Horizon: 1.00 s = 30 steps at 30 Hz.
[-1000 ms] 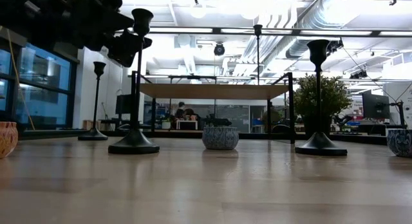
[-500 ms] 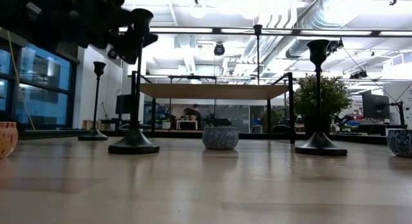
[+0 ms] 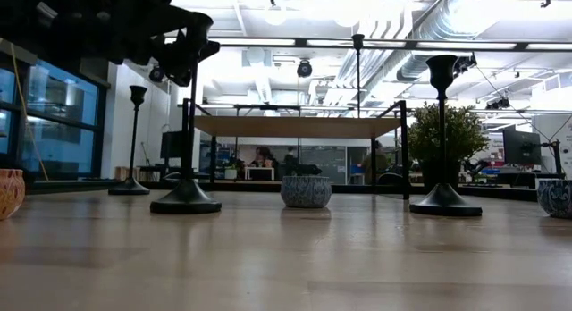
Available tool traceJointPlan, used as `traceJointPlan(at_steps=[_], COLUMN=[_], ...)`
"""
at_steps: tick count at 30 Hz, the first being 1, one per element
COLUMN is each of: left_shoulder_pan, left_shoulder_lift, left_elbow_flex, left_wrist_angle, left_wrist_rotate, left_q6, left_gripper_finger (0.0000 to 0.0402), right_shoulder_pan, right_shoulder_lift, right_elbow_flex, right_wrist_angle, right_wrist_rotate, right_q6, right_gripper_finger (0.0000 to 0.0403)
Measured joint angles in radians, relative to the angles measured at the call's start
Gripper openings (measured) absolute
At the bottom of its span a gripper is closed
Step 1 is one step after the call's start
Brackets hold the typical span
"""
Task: Pick & Place candle stick holders
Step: Put the black candle holder on the shelf
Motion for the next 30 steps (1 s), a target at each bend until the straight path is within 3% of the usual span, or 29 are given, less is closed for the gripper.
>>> traceJointPlan(at_steps=[14,30], left_shoulder_pan=[-0.005,-0.005], left_shoulder_lift=[0.115,0.124], left_elbow_flex=[0.094,0.101], left_wrist_angle=[-0.008,-0.059], left_wrist_rotate=[0.033,0.071], left_q6=[0.028,0.028], left_gripper_finger=[0.0246,0.0245], right_shoulder_pan=[0.0,0.0], right_shoulder_lift=[0.0,0.0], right_elbow_flex=[0.0,0.0], right_wrist_angle=[0.0,-0.009], right_wrist_rotate=[-0.003,-0.004], right_q6=[0.002,0.0], right_gripper_finger=[0.0222,0.0222])
